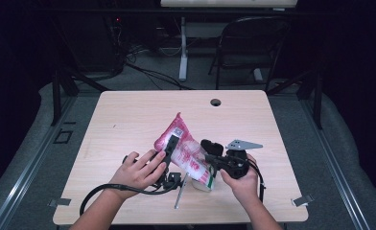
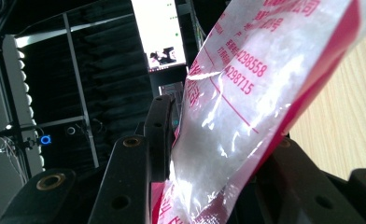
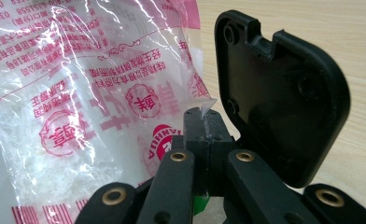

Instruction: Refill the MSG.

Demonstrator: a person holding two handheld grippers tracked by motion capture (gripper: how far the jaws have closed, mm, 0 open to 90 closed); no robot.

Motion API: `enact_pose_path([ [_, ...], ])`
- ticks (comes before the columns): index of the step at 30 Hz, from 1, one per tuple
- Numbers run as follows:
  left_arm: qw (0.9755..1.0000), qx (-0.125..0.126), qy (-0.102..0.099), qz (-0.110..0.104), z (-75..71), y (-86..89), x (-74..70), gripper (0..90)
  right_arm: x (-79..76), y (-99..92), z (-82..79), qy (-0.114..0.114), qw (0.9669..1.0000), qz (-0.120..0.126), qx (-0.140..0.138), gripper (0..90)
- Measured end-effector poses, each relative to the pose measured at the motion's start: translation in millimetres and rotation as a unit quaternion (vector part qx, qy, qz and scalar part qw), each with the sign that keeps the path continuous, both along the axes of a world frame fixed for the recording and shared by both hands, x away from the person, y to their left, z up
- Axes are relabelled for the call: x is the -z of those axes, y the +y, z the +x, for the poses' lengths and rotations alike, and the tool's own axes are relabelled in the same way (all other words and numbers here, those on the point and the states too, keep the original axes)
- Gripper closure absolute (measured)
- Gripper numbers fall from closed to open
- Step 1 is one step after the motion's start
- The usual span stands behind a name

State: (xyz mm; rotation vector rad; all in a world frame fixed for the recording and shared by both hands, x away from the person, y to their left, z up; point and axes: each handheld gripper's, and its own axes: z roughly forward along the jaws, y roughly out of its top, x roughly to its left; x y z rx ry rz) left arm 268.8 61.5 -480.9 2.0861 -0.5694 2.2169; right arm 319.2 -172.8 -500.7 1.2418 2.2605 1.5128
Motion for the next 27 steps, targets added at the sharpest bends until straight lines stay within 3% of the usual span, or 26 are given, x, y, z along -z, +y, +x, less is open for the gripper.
enact_pose_path([
  [14,0.9994,-0.016,0.024,-0.018,-0.3,7.8,6.4,68.4,-1.5,-0.7,-1.1,-0.003,1.0,0.003,-0.001,90.0],
  [27,0.9954,-0.044,0.065,-0.056,-2.2,20.8,23.9,72.3,-2.9,3.2,-3.0,-0.008,0.9999,0.005,-0.006,90.0],
])
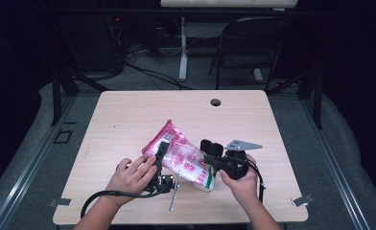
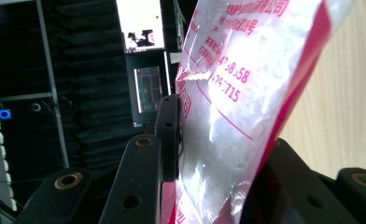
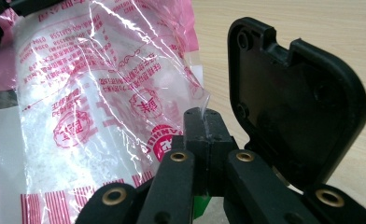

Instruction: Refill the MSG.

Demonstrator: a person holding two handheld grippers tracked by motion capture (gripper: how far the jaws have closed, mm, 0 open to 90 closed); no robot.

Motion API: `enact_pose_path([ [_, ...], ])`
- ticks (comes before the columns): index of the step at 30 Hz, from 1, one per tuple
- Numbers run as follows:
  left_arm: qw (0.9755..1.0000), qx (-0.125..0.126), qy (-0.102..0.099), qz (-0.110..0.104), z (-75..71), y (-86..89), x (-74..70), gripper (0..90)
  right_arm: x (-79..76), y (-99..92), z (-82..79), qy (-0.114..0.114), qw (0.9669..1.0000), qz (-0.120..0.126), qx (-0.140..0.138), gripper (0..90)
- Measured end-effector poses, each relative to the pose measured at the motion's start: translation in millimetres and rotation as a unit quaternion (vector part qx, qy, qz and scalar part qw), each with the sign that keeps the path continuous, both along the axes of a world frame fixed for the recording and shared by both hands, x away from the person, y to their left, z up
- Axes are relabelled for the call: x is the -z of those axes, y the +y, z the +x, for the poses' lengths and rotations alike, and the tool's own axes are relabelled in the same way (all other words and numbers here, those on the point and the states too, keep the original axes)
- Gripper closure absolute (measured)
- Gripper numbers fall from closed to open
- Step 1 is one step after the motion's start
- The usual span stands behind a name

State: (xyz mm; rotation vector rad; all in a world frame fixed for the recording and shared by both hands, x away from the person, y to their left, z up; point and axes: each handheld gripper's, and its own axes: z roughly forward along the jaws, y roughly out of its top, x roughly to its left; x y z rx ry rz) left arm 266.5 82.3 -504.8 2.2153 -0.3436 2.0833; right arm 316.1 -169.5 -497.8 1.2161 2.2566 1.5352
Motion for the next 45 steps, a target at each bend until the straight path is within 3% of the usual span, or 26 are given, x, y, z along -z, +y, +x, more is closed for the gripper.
enact_pose_path([
  [7,0.9995,-0.009,0.021,-0.024,-1.5,3.9,8.1,72.8,-1.2,0.9,-0.2,0.0,1.0,-0.004,-0.005,90.0],
  [9,0.9994,-0.007,0.018,-0.028,-2.1,4.7,9.2,72.8,-1.9,1.0,-0.5,-0.001,1.0,-0.003,-0.006,90.0],
  [11,0.9985,-0.012,0.032,-0.042,-2.6,6.0,12.4,72.8,-2.3,1.6,-0.6,-0.001,1.0,-0.002,-0.006,90.0],
  [18,0.9966,-0.019,0.047,-0.065,-5.5,10.0,19.9,72.8,-4.2,3.5,-1.0,-0.002,0.9999,-0.009,-0.013,90.0],
  [23,0.9907,-0.026,0.075,-0.11,-9.2,12.7,26.9,73.1,-6.0,6.4,-1.7,-0.007,0.9998,-0.009,-0.015,90.0],
  [30,0.9847,-0.03,0.097,-0.142,-11.2,13.3,34.6,73.5,-8.3,7.7,-3.0,-0.008,0.9997,-0.013,-0.018,90.0],
  [32,0.9804,-0.033,0.11,-0.16,-11.8,13.8,36.3,73.7,-8.4,8.0,-2.9,-0.007,0.9997,-0.013,-0.019,90.0],
  [36,0.9749,-0.036,0.125,-0.181,-11.9,15.1,41.3,73.8,-9.1,9.9,-3.1,-0.008,0.9996,-0.016,-0.023,90.0],
  [41,0.9727,-0.038,0.135,-0.185,-12.1,13.8,46.2,73.8,-10.4,11.2,-2.7,-0.01,0.9996,-0.015,-0.024,90.0],
  [43,0.9699,-0.04,0.143,-0.193,-12.1,13.6,46.1,73.8,-10.4,10.6,-1.7,-0.009,0.9996,-0.011,-0.025,90.0],
  [45,0.969,-0.039,0.142,-0.198,-11.4,13.4,45.4,73.8,-10.4,10.0,-0.7,-0.008,0.9996,-0.01,-0.025,90.0],
])
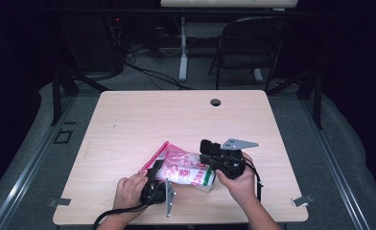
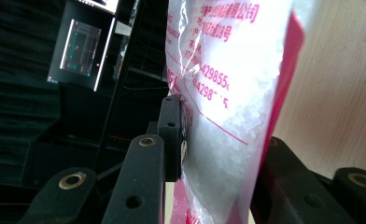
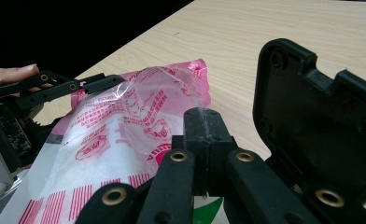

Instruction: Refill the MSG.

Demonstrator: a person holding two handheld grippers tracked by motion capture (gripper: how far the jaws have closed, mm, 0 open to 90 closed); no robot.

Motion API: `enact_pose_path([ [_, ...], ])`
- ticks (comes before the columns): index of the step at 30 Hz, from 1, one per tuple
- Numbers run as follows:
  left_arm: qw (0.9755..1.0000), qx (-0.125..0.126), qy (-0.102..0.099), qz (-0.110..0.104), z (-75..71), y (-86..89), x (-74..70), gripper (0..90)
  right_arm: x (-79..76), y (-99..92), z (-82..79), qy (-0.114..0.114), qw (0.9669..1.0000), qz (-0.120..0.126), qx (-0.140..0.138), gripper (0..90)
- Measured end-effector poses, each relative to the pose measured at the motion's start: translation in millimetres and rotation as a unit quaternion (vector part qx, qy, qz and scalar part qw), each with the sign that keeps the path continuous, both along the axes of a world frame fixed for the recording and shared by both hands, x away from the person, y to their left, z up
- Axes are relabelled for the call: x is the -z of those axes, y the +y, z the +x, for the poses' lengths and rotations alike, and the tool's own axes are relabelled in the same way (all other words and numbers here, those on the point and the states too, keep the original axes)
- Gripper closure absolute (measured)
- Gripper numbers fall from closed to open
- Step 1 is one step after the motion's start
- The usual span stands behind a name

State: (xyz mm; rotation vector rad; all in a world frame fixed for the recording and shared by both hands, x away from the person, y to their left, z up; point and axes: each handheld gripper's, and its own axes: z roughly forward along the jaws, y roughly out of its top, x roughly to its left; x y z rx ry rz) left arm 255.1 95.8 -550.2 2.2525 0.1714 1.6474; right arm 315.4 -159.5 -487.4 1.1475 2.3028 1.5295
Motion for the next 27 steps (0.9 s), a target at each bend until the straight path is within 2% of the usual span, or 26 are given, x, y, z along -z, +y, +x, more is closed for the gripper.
enact_pose_path([
  [6,0.9998,-0.005,0.014,-0.011,-0.5,0.2,2.2,73.7,-0.4,1.7,2.7,0.0,1.0,0.007,0.0,90.0],
  [9,0.9995,-0.007,0.023,-0.02,-0.8,1.5,2.9,73.7,-1.4,2.7,4.2,0.002,1.0,0.003,-0.008,90.0],
  [11,0.999,-0.007,0.029,-0.034,-0.4,2.7,4.2,73.7,-1.4,3.8,5.3,0.006,0.9999,0.0,-0.012,90.0],
  [15,0.997,-0.004,0.054,-0.054,1.5,6.1,7.4,73.5,0.4,5.9,7.6,0.015,0.9997,-0.002,-0.019,90.0],
  [20,0.9934,-0.001,0.084,-0.078,4.1,6.7,10.8,73.2,1.0,7.6,8.2,0.02,0.9995,-0.006,-0.024,90.0],
  [27,0.9859,0.0,0.122,-0.114,7.0,7.9,12.8,73.2,0.9,8.5,8.1,0.025,0.9993,-0.001,-0.027,90.0],
])
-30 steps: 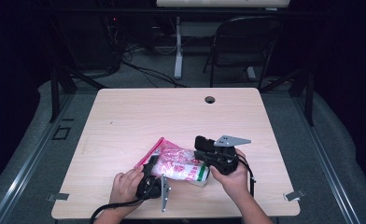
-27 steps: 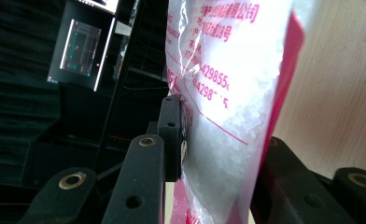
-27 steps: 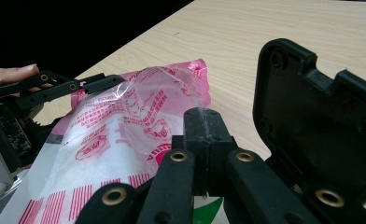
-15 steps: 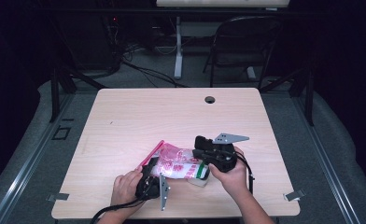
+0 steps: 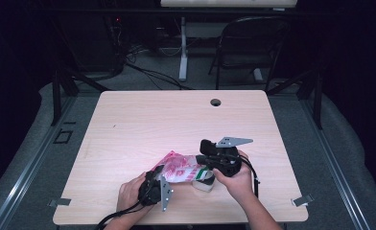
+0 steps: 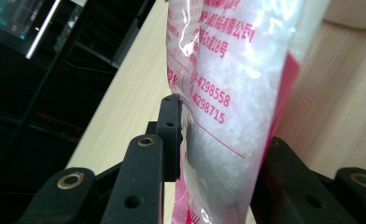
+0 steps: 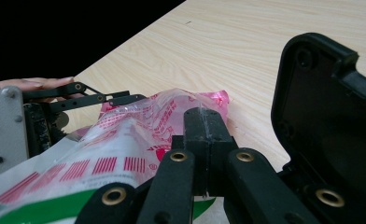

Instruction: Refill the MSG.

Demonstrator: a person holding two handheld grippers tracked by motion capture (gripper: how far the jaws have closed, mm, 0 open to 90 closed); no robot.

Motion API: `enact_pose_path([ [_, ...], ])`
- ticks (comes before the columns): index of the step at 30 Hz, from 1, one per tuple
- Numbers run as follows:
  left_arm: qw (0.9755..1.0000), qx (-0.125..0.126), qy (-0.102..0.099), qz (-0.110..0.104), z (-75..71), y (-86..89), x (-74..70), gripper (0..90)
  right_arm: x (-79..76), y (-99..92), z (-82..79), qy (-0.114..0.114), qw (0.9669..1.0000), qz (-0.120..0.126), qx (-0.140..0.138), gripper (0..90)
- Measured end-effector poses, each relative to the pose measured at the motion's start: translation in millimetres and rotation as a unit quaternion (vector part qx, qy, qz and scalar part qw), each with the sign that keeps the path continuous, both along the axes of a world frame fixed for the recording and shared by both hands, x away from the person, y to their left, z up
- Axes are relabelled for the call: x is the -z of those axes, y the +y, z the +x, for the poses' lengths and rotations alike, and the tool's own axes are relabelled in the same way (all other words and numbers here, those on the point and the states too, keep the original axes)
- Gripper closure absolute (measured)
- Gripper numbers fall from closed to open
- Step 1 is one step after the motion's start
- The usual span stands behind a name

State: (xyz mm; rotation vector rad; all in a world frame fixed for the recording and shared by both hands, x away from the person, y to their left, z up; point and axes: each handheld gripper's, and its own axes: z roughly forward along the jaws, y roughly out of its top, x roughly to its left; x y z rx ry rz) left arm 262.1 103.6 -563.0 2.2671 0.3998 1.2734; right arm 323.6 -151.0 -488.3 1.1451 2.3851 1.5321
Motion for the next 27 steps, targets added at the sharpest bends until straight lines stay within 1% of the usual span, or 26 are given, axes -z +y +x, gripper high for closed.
enact_pose_path([
  [2,1.0,0.001,0.007,-0.003,1.0,1.0,0.3,73.3,0.0,0.2,0.6,0.001,1.0,-0.001,-0.004,90.0],
  [8,0.9992,0.001,0.033,-0.024,3.8,4.0,1.8,73.9,1.0,2.9,1.0,0.004,1.0,-0.002,-0.007,90.0],
  [10,0.9987,0.004,0.043,-0.028,4.8,4.7,2.2,74.6,1.2,3.4,1.1,0.004,0.9999,-0.004,-0.009,90.0],
  [14,0.9969,0.005,0.067,-0.042,7.2,6.5,3.9,76.3,2.1,4.4,1.1,0.007,0.9999,-0.002,-0.011,88.4],
  [15,0.9966,0.004,0.069,-0.044,7.6,7.0,4.0,76.5,2.5,4.9,1.0,0.008,0.9999,0.0,-0.011,88.3],
  [17,0.9956,0.005,0.077,-0.053,9.0,8.4,4.4,77.2,2.7,5.2,0.9,0.008,0.9999,-0.001,-0.013,87.3],
  [19,0.9941,0.005,0.086,-0.066,10.8,10.8,4.1,77.7,2.7,5.6,0.7,0.007,0.9999,0.006,-0.011,85.8],
  [22,0.9912,0.006,0.102,-0.085,13.5,14.3,3.4,77.9,1.7,4.2,0.7,0.003,0.9999,0.008,-0.01,82.8],
  [23,0.99,0.005,0.107,-0.091,14.0,15.0,3.4,78.0,1.5,4.3,0.3,0.001,0.9999,0.012,-0.008,82.1],
  [26,0.9878,0.006,0.118,-0.101,15.7,16.9,3.5,78.0,-0.6,2.7,-0.6,-0.006,0.9998,0.017,-0.005,80.3],
  [27,0.987,0.006,0.122,-0.105,16.2,17.5,3.9,78.0,-1.0,2.7,-1.3,-0.007,0.9997,0.023,0.001,79.8],
])
